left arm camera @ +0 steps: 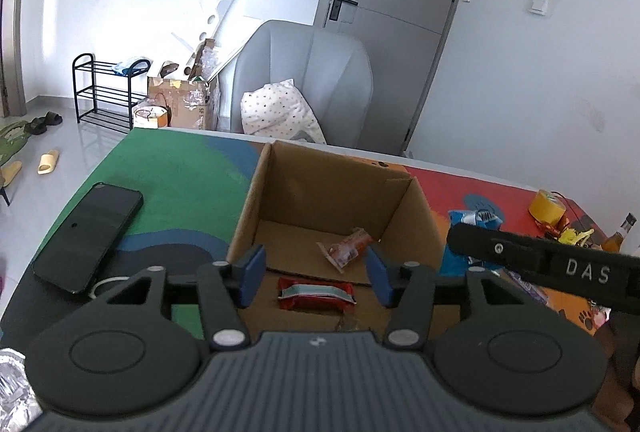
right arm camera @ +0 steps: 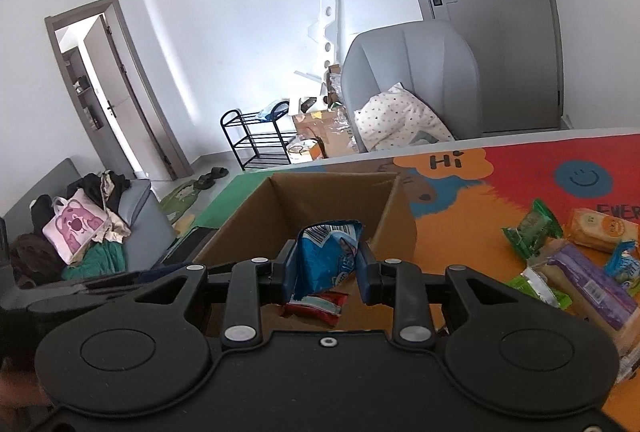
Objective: Organize snacks
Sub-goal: 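Carry both snacks into the cardboard box and open both grippers, then withdraw both tools from the box back toward the snack pile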
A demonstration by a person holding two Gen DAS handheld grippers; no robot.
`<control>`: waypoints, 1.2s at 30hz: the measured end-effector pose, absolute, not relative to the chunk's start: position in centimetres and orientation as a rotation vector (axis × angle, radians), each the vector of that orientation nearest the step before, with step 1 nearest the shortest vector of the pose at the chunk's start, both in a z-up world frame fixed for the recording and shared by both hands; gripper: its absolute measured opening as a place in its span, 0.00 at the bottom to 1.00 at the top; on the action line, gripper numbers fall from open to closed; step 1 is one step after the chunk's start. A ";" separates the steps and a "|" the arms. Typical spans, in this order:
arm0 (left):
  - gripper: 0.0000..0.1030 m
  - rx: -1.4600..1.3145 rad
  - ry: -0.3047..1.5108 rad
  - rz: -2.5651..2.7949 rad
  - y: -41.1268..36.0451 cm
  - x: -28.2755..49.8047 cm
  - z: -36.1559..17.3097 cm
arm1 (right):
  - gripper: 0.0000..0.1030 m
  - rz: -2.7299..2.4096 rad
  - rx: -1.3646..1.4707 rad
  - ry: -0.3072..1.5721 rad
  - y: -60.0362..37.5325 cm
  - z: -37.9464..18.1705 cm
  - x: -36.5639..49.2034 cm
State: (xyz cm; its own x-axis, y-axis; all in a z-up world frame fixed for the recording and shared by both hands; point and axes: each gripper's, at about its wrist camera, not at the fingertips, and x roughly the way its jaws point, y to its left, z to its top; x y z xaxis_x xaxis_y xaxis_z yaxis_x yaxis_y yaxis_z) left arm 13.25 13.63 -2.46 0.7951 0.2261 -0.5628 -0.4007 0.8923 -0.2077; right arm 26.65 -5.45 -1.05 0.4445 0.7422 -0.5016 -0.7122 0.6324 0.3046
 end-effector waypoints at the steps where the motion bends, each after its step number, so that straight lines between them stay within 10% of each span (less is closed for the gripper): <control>1: 0.56 -0.331 0.558 0.344 13.7 13.2 -2.4 | 0.29 0.907 0.056 0.645 -5.4 -0.9 26.7; 13: 0.89 -0.348 0.549 0.360 13.0 13.4 -2.1 | 0.61 0.861 0.089 0.617 -7.9 -0.3 26.7; 36: 1.00 -0.317 0.577 0.272 8.4 15.3 -2.1 | 1.00 0.640 0.147 0.640 -16.5 -1.7 27.5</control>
